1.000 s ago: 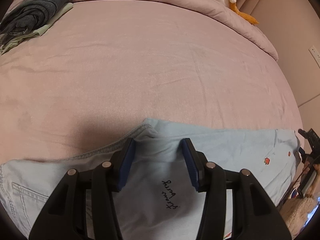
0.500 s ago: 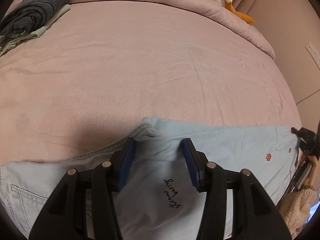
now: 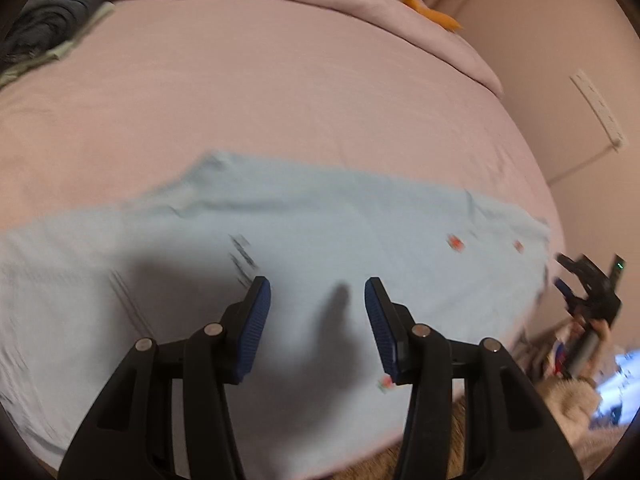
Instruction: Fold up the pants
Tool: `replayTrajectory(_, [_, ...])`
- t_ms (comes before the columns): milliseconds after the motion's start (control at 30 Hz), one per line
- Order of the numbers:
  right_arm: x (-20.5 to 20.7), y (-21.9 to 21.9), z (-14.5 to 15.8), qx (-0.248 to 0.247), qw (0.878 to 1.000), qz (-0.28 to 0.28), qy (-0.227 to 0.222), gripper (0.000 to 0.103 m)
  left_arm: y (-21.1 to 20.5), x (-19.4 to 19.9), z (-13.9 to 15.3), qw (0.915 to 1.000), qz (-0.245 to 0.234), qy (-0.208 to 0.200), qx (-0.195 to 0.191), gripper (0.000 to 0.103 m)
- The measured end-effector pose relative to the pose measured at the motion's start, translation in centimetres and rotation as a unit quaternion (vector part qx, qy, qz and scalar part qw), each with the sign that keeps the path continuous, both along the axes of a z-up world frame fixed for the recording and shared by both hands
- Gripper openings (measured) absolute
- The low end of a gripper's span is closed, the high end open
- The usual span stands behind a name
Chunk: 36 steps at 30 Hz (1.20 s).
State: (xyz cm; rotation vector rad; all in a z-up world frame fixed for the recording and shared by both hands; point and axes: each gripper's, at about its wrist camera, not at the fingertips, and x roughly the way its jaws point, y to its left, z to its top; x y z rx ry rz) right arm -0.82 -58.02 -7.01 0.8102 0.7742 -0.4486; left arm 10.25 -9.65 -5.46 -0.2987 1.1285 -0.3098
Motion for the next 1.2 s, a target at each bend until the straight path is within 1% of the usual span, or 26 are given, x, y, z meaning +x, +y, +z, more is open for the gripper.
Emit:
replayTrajectory(33, [0.0,0.1,-0.1,0.008,1.000,0.003,-0.005,0.047,-0.4,-0.5,-0.1,1.0000,-0.008,0.003,-0.004,0.049])
replayTrajectory(67, [0.0,0.1,-0.2,0.017,1.000,0.007,-0.009,0.038,-0.8,-0.9,-0.3,0.9999,-0.015,0.005,-0.003,0.048])
replayTrajectory(100, [0.5,1.1,-0.1,0.019,1.000,0.011,-0.009,0.033,-1.1,-1.1,-0.3,0.9998,-0.020,0.006,0.000,0.048])
replayTrajectory(167, [1.6,2.0,0.3,0.013,1.000,0.024,-0.002,0.033,-1.4,-1.8,-0.5,0.9997,-0.021,0.005,0.010,0.048])
replayTrajectory(233, [2.6,3.4,0.7,0.003,0.999,0.037,0.010,0.033,-1.6,-2.0,-1.0,0.9996,-0.025,0.014,0.008,0.048])
replayTrajectory(300, [3.7,4.0,0.2,-0.011,0.998,0.041,0.040,0.033,-1.6,-2.1,-1.5,0.9994,-0.028,0.021,0.000,0.048])
replayTrajectory(333, [4.3,4.0,-0.4,-0.012,0.998,0.041,0.055,0.033,-1.8,-2.2,-1.7,0.9994,-0.026,0.020,0.001,0.048])
replayTrajectory(367, [4.6,4.0,-0.9,-0.007,0.997,0.038,0.060,0.033,-1.8,-2.2,-1.7,0.9995,-0.026,0.018,0.001,0.048])
replayTrajectory(433, [4.4,3.7,-1.4,-0.003,0.998,0.027,0.051,0.033,-2.0,-2.2,-1.7,0.9995,-0.028,0.015,0.006,0.049])
replayTrajectory(467, [4.1,3.4,-1.3,-0.004,0.999,0.021,0.037,0.033,-2.1,-2.1,-1.8,0.9995,-0.028,0.014,0.006,0.050])
replayTrajectory(500, [3.8,3.4,-1.0,-0.006,0.999,0.013,0.029,0.013,-2.0,-2.3,-1.8,0.9995,-0.027,0.014,0.006,0.050])
replayTrajectory(533, [3.5,3.3,-0.7,-0.008,1.000,0.004,0.022,0.007,-2.1,-2.3,-1.8,0.9996,-0.026,0.012,0.006,0.050])
replayTrajectory(600, [2.0,3.1,0.3,-0.011,1.000,-0.012,-0.006,0.007,-2.1,-2.4,-1.8,0.9996,-0.026,0.013,0.005,0.050])
replayTrajectory(667, [0.8,3.5,1.5,-0.021,0.999,-0.013,-0.028,0.007,-2.1,-2.6,-1.9,0.9995,-0.028,0.015,0.003,0.050])
replayTrajectory(733, [0.5,3.7,1.9,-0.024,0.999,-0.015,-0.029,0.007,-1.6,-3.1,-2.0,0.9994,-0.031,0.016,0.003,0.050])
replayTrajectory(867, [1.2,3.5,0.4,-0.019,0.999,-0.026,0.008,0.007,-1.2,-3.2,-2.0,0.9992,-0.032,0.022,-0.002,0.050])
replayTrajectory(933, [1.8,3.4,-0.6,-0.032,0.998,-0.036,0.045,0.007,-1.1,-3.3,-2.0,0.9992,-0.032,0.025,-0.004,0.050])
replayTrajectory(967, [2.1,3.5,-0.9,-0.054,0.995,-0.050,0.071,0.005,-1.1,-3.3,-2.1,0.9991,-0.033,0.026,-0.005,0.050])
replayTrajectory(1000, [2.3,3.2,-1.5,-0.081,0.987,-0.072,0.114,0.004,-1.0,-3.4,-2.1,0.9992,-0.032,0.025,-0.005,0.050])
replayTrajectory(1033, [2.3,2.8,-2.1,-0.082,0.984,-0.084,0.133,0.004,-1.1,-3.4,-2.1,0.9992,-0.033,0.024,-0.005,0.050])
replayTrajectory(1067, [1.9,2.2,-2.6,-0.057,0.988,-0.084,0.117,0.004,-1.1,-3.5,-2.0,0.9992,-0.033,0.023,-0.004,0.050])
replayTrajectory(1200, [0.3,1.2,-1.8,-0.012,0.994,-0.090,0.067,0.004,-1.5,-3.5,-2.0,0.9992,-0.032,0.021,0.005,0.050])
